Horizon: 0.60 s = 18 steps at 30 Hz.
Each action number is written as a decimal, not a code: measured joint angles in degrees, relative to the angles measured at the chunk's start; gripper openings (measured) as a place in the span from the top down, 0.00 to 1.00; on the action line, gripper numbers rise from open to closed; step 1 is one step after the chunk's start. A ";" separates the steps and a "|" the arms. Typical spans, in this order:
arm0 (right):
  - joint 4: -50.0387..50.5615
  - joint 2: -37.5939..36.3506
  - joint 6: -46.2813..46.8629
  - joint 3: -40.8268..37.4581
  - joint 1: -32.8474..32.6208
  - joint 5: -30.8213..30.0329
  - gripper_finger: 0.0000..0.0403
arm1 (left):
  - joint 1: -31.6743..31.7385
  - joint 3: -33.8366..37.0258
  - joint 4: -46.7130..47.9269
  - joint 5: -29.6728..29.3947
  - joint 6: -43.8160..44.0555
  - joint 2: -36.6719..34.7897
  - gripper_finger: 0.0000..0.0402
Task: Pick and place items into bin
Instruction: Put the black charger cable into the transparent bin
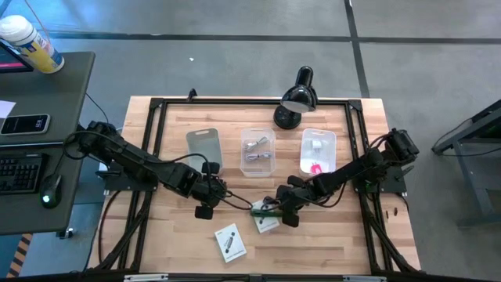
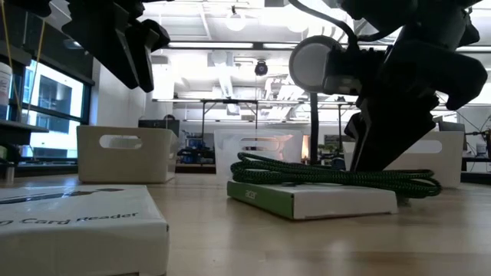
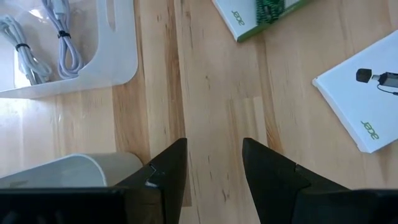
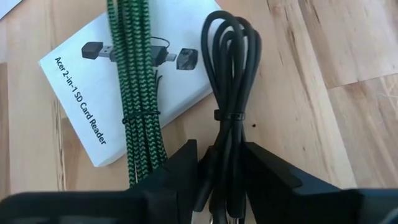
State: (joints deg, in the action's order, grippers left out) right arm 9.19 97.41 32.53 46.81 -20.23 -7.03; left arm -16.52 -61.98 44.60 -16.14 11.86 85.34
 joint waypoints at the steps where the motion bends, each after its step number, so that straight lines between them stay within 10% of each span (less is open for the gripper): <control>1: 0.01 0.00 0.00 0.00 0.00 -0.02 0.70 | -0.01 0.00 0.00 -0.02 0.00 0.00 0.64; 18: 5.25 0.13 2.65 -0.17 -0.01 -2.53 0.66 | -0.01 0.00 -0.22 -0.11 0.04 0.02 0.64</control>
State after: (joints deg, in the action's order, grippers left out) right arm 14.44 97.54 35.18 46.64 -20.24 -9.56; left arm -16.53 -61.98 44.38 -16.25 11.90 85.36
